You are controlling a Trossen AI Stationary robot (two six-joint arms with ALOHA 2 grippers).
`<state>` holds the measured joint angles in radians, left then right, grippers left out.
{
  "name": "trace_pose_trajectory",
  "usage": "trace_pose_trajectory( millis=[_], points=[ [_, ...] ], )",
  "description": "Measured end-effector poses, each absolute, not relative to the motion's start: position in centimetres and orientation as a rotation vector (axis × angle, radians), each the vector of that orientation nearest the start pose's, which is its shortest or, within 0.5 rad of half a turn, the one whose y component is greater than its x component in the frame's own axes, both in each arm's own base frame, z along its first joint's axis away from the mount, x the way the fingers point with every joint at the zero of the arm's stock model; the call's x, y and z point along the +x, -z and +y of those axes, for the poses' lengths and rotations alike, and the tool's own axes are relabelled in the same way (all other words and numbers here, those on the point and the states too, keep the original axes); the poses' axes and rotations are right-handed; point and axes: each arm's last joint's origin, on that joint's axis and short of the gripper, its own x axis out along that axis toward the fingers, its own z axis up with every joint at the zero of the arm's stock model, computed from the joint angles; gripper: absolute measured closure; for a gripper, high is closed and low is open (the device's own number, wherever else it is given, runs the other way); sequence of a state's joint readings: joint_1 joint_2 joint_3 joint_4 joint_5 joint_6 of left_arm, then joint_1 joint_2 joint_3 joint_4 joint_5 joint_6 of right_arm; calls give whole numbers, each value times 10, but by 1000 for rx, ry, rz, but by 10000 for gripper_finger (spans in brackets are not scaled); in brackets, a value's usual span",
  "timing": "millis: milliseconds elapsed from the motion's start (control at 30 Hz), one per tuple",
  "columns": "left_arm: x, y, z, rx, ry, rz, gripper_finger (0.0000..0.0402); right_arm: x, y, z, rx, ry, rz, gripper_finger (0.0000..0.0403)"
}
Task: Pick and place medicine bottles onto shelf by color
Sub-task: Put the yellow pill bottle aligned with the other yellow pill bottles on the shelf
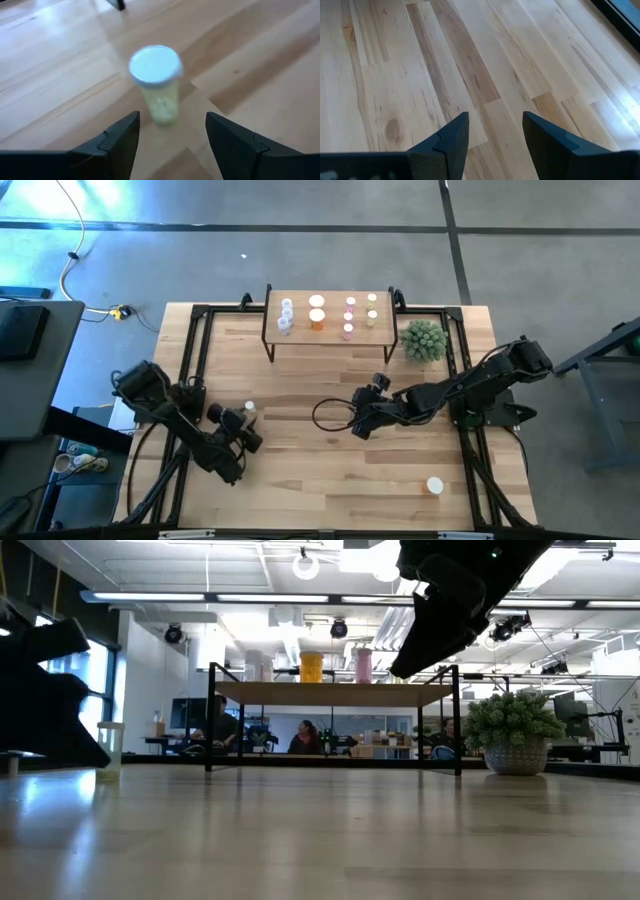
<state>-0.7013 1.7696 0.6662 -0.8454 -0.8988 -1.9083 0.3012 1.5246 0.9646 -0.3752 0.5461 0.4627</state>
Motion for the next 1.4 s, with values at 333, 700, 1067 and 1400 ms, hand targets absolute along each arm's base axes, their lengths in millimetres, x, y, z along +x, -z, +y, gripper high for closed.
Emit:
trace_pose_trajectory(
  millis=[333, 700, 1067, 1400],
  points=[
    [183, -89, -94, -249, -1178, 638, 186, 293, -213, 75, 47, 414, 775, 226],
    [186, -89, -88, -236, -1199, 691, 207, 293, -213, 75, 47, 414, 775, 226],
    [186, -89, -88, -208, -1187, 697, 299, 293, -213, 75, 47, 414, 775, 226],
    [186, -91, -89, -197, -1170, 737, 310, 293, -213, 75, 54, 417, 773, 226]
  ],
)
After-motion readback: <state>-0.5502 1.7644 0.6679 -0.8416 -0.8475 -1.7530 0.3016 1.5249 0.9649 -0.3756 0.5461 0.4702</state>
